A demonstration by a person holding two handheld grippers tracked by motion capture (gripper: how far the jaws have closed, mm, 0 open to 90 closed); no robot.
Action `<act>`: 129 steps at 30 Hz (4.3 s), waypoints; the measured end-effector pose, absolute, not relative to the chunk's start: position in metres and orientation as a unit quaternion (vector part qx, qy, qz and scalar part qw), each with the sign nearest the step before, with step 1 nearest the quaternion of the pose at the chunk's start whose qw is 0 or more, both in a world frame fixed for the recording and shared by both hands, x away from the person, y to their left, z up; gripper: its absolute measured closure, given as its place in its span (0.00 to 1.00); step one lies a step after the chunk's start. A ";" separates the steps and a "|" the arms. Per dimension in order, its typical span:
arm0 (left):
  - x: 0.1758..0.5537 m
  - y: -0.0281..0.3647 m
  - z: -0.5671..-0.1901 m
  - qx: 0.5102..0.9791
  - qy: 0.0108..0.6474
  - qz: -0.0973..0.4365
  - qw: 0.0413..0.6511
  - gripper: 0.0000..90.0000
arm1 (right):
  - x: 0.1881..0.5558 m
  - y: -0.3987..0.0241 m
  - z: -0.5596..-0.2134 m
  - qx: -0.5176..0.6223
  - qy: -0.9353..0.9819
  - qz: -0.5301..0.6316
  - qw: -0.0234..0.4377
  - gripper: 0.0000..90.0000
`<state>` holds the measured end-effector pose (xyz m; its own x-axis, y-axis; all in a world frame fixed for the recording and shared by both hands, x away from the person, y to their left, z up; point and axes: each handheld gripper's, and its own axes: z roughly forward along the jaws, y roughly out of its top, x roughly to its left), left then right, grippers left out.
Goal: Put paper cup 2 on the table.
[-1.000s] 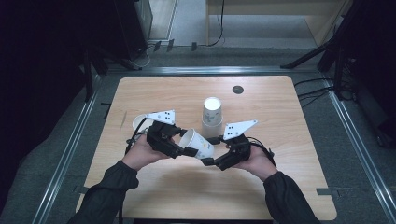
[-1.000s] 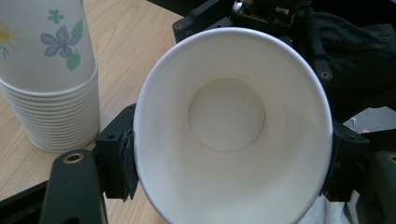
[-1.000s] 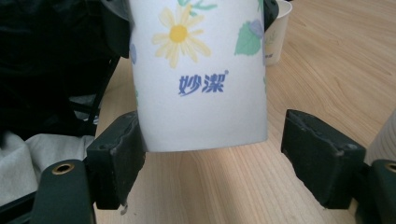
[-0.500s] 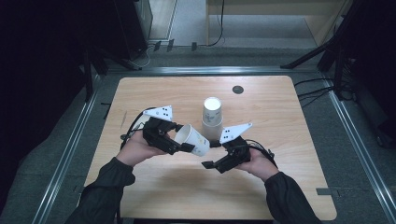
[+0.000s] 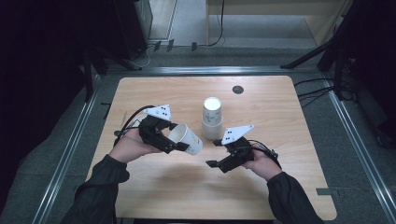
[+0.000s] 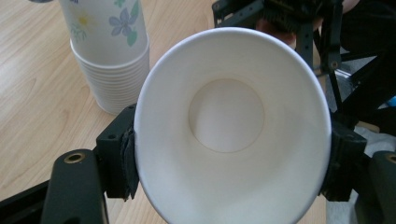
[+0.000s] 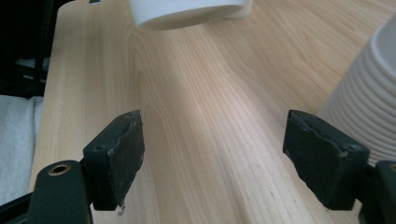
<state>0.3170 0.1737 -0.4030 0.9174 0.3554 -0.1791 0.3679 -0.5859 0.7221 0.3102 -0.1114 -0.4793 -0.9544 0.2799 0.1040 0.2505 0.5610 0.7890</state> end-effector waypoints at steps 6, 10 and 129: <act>0.317 0.182 -0.404 0.898 0.204 -0.002 0.391 0.28 | 0.310 -0.117 -0.478 0.170 0.887 0.428 0.033 0.23; 0.317 0.187 -0.408 0.907 0.197 0.004 0.372 0.27 | 0.310 -0.120 -0.476 0.181 0.884 0.428 0.041 0.22; 0.305 0.292 -0.453 0.919 0.310 0.046 0.240 0.14 | 0.344 -0.176 -0.472 0.254 0.864 0.428 0.072 0.23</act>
